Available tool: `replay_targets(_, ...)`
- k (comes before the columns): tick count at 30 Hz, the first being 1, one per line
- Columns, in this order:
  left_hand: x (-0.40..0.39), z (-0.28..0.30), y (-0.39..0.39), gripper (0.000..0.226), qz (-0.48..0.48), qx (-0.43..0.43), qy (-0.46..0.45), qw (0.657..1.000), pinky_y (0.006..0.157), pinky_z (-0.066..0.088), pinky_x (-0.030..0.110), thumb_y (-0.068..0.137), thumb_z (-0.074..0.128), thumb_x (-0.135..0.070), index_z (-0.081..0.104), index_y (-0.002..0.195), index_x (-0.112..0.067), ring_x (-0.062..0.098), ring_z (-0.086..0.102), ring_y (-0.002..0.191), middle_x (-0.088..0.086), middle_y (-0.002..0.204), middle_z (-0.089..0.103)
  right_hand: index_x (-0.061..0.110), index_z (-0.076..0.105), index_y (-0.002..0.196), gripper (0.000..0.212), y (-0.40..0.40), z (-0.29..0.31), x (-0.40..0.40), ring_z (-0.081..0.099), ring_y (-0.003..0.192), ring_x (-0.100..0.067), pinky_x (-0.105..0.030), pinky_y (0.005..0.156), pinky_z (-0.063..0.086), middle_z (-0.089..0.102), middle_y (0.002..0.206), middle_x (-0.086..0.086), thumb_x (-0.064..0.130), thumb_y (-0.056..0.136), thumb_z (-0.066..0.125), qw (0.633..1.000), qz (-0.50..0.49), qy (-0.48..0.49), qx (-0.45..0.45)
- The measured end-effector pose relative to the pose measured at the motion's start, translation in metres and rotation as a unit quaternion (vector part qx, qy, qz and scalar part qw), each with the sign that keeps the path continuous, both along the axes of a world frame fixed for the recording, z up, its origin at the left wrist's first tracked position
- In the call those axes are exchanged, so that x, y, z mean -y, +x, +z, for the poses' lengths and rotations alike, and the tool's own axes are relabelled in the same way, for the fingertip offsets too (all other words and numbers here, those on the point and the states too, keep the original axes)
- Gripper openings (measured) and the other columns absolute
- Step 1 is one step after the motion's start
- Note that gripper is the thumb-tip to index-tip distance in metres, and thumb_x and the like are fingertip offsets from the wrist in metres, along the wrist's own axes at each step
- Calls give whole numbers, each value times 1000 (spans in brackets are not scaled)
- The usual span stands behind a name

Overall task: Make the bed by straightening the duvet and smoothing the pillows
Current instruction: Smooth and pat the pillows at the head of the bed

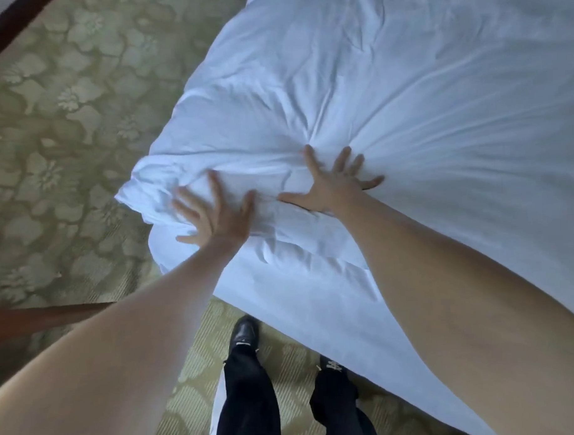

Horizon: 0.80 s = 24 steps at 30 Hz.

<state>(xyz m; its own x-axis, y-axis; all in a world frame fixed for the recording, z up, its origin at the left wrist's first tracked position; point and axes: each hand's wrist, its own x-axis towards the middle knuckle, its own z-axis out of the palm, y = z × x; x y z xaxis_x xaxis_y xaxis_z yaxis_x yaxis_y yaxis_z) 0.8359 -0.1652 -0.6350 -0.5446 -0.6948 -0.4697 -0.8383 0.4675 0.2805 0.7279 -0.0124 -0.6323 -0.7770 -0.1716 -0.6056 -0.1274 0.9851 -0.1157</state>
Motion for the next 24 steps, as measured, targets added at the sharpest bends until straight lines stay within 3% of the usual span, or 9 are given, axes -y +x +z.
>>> replay_targets(2,21,-9,-8,100,208,-65,87,972,114,7,66,76,44,-84,-5,154,-43,38,-9,150,12,163,-18,52,-26,144,133,2,-9,9,-24,142,-51,-86,90,-8,-32,156,-23,105,41,39,1000,-11,4,-2)
replay_targets(4,61,-34,-12,116,389,-98,190,896,115,21,56,55,43,-97,17,153,-42,30,18,148,5,164,10,51,-28,143,136,8,-18,15,-28,142,-49,-84,90,-11,-32,155,-24,108,36,32,999,-22,10,-24)
replay_targets(6,104,-67,-16,131,466,-134,278,829,101,43,47,25,37,-104,44,139,-40,25,47,130,-7,148,44,48,-30,144,135,12,-27,20,-29,142,-47,-82,93,-13,-32,155,-25,109,36,25,998,-30,15,-48)
replay_targets(11,111,-19,-35,78,499,-206,436,720,73,59,53,59,68,-80,59,120,-33,25,70,93,-6,110,68,40,-29,147,137,13,-34,40,-29,143,-44,-79,99,-12,-32,155,-25,108,39,21,998,-57,12,-37)
replay_targets(15,113,1,-46,33,391,-251,546,697,61,58,33,87,62,-53,69,98,-23,21,75,77,0,92,77,46,-26,146,130,11,-20,49,-27,145,-41,-76,104,-10,-31,158,-17,108,42,20,996,-79,-33,21)
replay_targets(18,105,35,-68,31,341,-276,578,688,71,57,36,97,50,-27,73,81,-14,25,74,75,7,82,75,55,-16,146,111,13,2,57,-9,151,-32,-68,113,-2,-12,165,0,101,56,28,975,-135,-166,56)
replay_targets(21,74,81,-105,26,262,-307,537,741,58,57,30,91,51,-9,69,72,-8,22,70,67,7,67,70,42,-4,154,94,8,37,51,29,145,-15,-38,117,29,12,161,13,74,82,47,848,-262,-458,49)
replay_targets(23,39,118,-134,12,181,-344,471,792,50,56,28,79,63,-5,65,90,-4,18,67,58,8,73,68,36,-2,156,82,3,71,34,35,138,-4,-21,105,38,17,159,14,58,93,45,778,-310,-546,2)
replay_targets(24,16,134,-147,36,120,-362,438,814,53,57,28,72,68,-9,63,107,-1,18,69,63,10,86,69,35,-1,156,80,0,89,20,32,137,1,-19,105,36,16,160,14,56,94,44,739,-335,-584,-16)
